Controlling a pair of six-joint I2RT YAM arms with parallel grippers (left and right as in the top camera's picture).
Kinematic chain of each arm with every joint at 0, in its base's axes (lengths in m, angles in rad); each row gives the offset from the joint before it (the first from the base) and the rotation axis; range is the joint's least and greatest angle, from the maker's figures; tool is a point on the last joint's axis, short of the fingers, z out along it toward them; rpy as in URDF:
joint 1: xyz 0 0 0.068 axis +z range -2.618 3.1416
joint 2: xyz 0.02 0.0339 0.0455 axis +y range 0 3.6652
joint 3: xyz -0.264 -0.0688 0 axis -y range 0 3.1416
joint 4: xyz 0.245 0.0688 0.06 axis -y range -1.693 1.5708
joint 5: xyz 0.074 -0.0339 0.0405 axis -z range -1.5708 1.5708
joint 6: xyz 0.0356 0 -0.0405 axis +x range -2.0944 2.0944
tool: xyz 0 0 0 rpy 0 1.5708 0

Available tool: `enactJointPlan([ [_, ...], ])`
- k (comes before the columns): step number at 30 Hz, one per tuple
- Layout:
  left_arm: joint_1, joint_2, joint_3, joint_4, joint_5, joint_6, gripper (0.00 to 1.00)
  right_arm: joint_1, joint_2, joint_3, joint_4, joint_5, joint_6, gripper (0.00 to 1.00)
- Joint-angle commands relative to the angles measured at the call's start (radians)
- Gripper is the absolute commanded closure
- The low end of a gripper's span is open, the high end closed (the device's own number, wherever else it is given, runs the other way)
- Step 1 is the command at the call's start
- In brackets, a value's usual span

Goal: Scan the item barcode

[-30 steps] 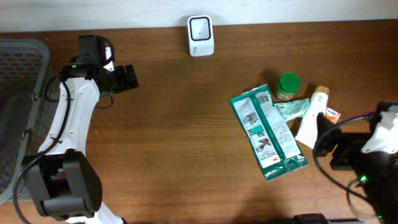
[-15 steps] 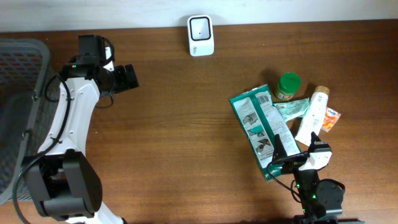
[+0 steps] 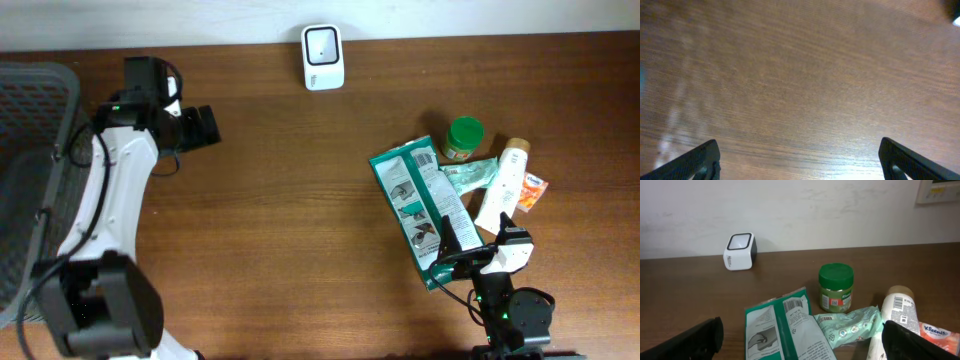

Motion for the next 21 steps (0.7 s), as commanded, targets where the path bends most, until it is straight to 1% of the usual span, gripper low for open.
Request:
enactJointPlan([
  [1,-0.001,-0.279,-0.065,0.034,-0.066,0.003,0.01,-0.006,-0.010,-0.008,-0.001,-0.005,0.003,0.02],
  [2,-0.001,-0.348,-0.124,0.091,-0.065,0.026,0.01,-0.006,-0.010,-0.008,-0.001,-0.005,0.003,0.02],
  [3,-0.001,-0.494,-0.270,0.222,-0.040,0.092,0.01,-0.006,-0.010,-0.008,-0.001,-0.005,0.003,0.02],
  [6,-0.001,-0.861,-0.705,0.559,0.071,0.345,0.01,-0.006,-0.010,-0.008,-0.001,-0.005,0.003,0.01],
  [7,-0.001,-0.988,-0.865,0.681,0.070,0.399,0.01,-0.006,-0.010,-0.008,-0.001,-0.005,0.003,0.02],
  [9,-0.001,-1.169,-1.112,0.877,0.065,0.505,0.01,-0.006,-0.010,-0.008,-0.001,-0.005,0.003,0.02],
  [10,0.000,-1.248,-1.219,0.944,0.057,0.565,0.01,-0.006,-0.010,-0.008,-0.001,-0.005,0.003,0.02],
  [12,0.000,-1.412,-1.395,1.001,0.055,0.664,0.01,-0.006,-0.010,-0.008,-0.001,-0.005,0.003,0.02],
  [14,0.000,-1.553,-1.507,1.000,0.032,0.706,0.01,-0.006,-0.010,-0.008,-0.001,-0.005,0.003,0.02],
  [15,0.000,-1.595,-1.533,0.984,0.025,0.705,0.01,-0.006,-0.010,-0.008,-0.001,-0.005,0.003,0.02],
  [17,-0.001,-1.701,-1.532,0.829,0.018,0.706,0.01,-0.006,-0.010,-0.008,-0.001,-0.005,0.003,0.02],
  [18,-0.001,-1.745,-1.531,0.791,0.011,0.694,0.01,-0.006,-0.010,-0.008,-0.001,-0.005,0.003,0.02],
  [19,-0.002,-1.788,-1.531,0.801,0.014,0.694,0.01,-0.006,-0.010,-0.008,-0.001,-0.005,0.003,0.02],
  [21,-0.004,-1.788,-1.531,0.792,0.014,0.694,0.01,-0.006,-0.010,-0.008,-0.001,-0.005,0.003,0.02],
])
